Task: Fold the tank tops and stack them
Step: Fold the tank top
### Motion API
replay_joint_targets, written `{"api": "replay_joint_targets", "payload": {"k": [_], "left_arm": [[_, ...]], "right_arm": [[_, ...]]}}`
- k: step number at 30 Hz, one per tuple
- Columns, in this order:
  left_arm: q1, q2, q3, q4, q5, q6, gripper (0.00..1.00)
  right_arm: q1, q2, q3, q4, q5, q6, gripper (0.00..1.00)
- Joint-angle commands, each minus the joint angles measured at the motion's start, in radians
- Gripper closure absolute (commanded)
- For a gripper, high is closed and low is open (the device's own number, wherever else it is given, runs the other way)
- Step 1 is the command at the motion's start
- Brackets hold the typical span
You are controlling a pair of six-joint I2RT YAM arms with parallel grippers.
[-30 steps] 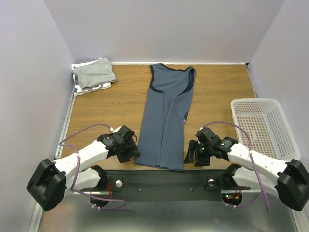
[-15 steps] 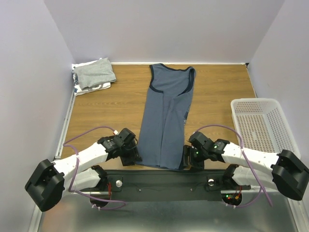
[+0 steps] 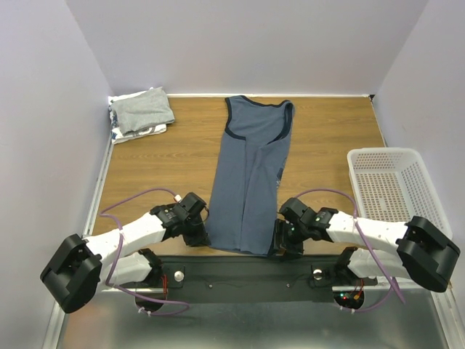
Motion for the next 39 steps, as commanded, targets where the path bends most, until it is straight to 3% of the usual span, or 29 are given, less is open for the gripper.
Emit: {"api": "replay_joint_targets", "payload": {"k": [1,6,20,39], "left_arm": [[-0.003,0.010,0.005,0.017,-0.041,0.055,0.87],[-0.003,0.016,0.002,0.045,-0.016,0.076,1.00],[-0.003,0.015,-0.007,0.063,0.016,0.109,1.00],[-0.003,0.004,-0.004,0.052,0.030,0.109,1.00]], "right_arm": [[-0.001,0.013,0.035,0.100,0.139,0.013,0.41],[-0.002,0.015,0.035,0.124,0.178,0.048,0.45],[-0.001,-0.082,0.075,0.131,0.189,0.073,0.44],[-0.001,-0.093,-0.051,0.091,0.107,0.039,0.46]]}}
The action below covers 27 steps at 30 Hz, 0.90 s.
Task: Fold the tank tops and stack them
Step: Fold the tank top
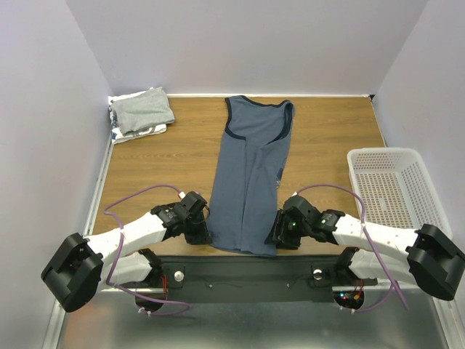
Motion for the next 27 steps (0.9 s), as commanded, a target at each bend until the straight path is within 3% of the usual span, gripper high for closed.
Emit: {"api": "replay_joint_targets", "payload": {"k": [1,10,14,21,27], "left_arm": [[-0.003,-0.005,-0.006,0.000,0.015,0.010,1.00],[-0.003,-0.020,-0.005,0.015,0.027,0.007,1.00],[-0.016,-0.026,-0.003,0.031,0.032,0.004,1.00],[-0.141,-0.019,0.013,0.081,0.035,-0.064,1.00],[-0.241,-0.026,0.032,0.068,0.014,-0.130,1.00]], "right_arm": [[0.002,-0.008,-0.032,-0.019,-0.027,-0.025,0.46],[0.007,0.026,-0.033,0.015,-0.023,-0.020,0.50],[0.008,0.058,-0.041,0.046,-0.024,-0.011,0.61],[0.008,0.012,-0.032,0.005,-0.069,-0.046,0.93],[0.008,-0.121,0.051,-0.262,-0.056,-0.120,0.99]]}}
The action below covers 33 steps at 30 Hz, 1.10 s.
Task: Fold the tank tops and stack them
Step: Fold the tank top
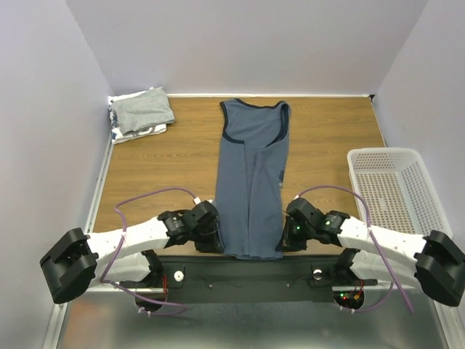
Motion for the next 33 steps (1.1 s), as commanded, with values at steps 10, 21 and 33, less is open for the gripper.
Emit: {"api": "replay_joint_targets", "payload": {"k": [10,21,33], "left_arm": [[-0.252,-0.078,0.034,-0.054,-0.045,-0.225,1.00],[-0.029,-0.032,0.201,-0.065,-0.102,0.004,1.00],[0.289,0.209,0.456,0.135,-0.111,0.212,1.00]], "right_arm": [[0.132,-0.222,0.112,-0.344,-0.050,0.059,0.99],[0.077,0.014,0.363,-0.284,0.243,-0.068,1.00],[-0.286,0.274,0.575,-0.040,0.167,-0.327,1.00]]}}
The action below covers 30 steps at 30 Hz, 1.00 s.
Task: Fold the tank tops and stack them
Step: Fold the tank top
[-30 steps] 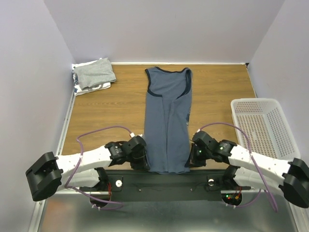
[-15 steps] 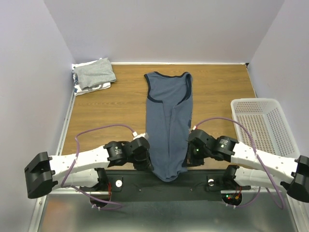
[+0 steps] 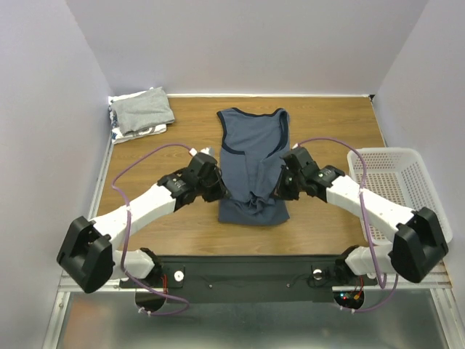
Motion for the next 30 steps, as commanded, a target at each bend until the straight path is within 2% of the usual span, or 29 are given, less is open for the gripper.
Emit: {"api": "replay_joint_targets", "payload": {"k": [1,8,16,25,30], "left_arm": [[0.078,0.074,0.101,0.129,-0.012,0.092,1.00],[0.173,0.237,0.218,0.255,-0.003,0.109,1.00],[0.224,0.447,0.362,0.356,0.055,0.108,1.00],[0.282,0.582,0.492,0.376,0.095,0.103,1.00],[0.303,0.634,0.489,0.416,0.109,0.097,1.00]], "right_arm": [[-0.081,0.079,0.097,0.150,-0.001,-0.106,1.00],[-0.190,0.203,0.185,0.230,-0.018,-0.154,1.00],[-0.279,0.311,0.223,0.317,-0.069,-0.164,1.00],[-0.332,0.433,0.330,0.357,-0.098,-0.183,1.00],[-0.358,0.516,0.364,0.371,-0.124,-0.187,0.96]]}}
